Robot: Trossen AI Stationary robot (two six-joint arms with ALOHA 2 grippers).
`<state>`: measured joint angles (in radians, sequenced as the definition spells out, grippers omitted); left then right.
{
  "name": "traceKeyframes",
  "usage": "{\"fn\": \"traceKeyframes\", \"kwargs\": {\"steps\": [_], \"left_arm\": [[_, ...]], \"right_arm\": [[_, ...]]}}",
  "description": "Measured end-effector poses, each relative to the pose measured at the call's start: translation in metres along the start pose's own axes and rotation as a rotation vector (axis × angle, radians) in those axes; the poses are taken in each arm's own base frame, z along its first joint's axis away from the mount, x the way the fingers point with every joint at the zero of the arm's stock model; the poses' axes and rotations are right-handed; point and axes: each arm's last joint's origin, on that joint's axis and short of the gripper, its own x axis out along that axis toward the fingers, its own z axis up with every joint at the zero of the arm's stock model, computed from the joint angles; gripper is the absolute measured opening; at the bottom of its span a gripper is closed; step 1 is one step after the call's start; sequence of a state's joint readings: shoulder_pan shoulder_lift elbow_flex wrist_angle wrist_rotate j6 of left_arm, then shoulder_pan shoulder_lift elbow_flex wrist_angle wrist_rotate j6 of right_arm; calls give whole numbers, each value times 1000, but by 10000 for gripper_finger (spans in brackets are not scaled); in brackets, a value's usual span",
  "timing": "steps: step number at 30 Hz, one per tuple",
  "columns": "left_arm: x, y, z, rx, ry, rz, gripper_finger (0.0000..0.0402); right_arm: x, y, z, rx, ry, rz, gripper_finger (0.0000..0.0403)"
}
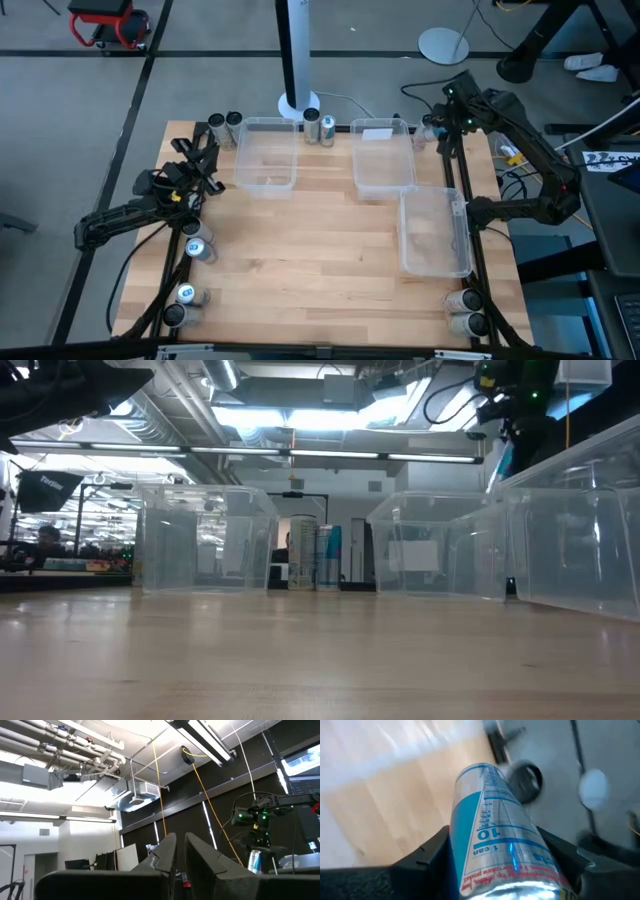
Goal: Sort soda cans
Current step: Put the blue soda can into the top right transparent bin
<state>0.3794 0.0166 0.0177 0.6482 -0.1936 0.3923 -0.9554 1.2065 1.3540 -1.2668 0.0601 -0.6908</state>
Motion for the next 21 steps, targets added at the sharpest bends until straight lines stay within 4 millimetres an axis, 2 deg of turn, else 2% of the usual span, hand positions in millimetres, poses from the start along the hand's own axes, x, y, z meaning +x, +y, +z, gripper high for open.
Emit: {"fn": "traceKeyframes", "kwargs": {"steps": [4, 11, 17, 21], "left_arm": [[0, 0, 0, -1, 0, 0, 31], [0, 0, 0, -3, 1, -1, 31], [0, 0, 0, -3, 0, 0, 31], [0, 0, 0, 8, 0, 0, 31]], "right_arm": [[0, -2, 13, -36, -188, 54, 229], [-7, -1, 38, -124, -389, -46, 229], [-1, 7, 61, -229, -466, -51, 229], [3, 13, 83, -351, -535, -83, 229]]}}
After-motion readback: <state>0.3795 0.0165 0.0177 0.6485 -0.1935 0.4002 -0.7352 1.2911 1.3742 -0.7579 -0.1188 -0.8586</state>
